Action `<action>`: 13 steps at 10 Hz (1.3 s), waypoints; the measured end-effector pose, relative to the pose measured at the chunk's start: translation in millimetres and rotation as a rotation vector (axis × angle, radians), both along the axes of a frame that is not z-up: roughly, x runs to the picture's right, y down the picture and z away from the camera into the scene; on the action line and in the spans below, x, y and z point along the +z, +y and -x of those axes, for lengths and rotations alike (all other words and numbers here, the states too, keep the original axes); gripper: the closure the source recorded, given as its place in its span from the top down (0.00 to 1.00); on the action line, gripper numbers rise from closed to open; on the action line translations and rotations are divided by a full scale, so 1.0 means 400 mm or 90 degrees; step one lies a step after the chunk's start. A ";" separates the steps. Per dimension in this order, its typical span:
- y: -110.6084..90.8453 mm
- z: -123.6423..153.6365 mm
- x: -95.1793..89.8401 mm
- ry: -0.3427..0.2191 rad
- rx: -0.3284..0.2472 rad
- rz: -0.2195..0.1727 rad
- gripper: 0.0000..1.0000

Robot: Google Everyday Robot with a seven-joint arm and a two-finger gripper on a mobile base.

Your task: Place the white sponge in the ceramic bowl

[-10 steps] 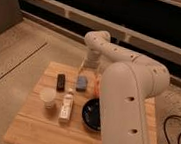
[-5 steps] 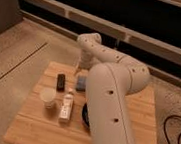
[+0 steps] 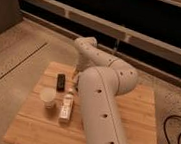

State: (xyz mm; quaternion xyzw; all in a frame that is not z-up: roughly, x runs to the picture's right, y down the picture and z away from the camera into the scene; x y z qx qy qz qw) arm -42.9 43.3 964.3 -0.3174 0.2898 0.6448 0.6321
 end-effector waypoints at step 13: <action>-0.244 -0.042 -0.320 0.034 0.062 -0.225 0.00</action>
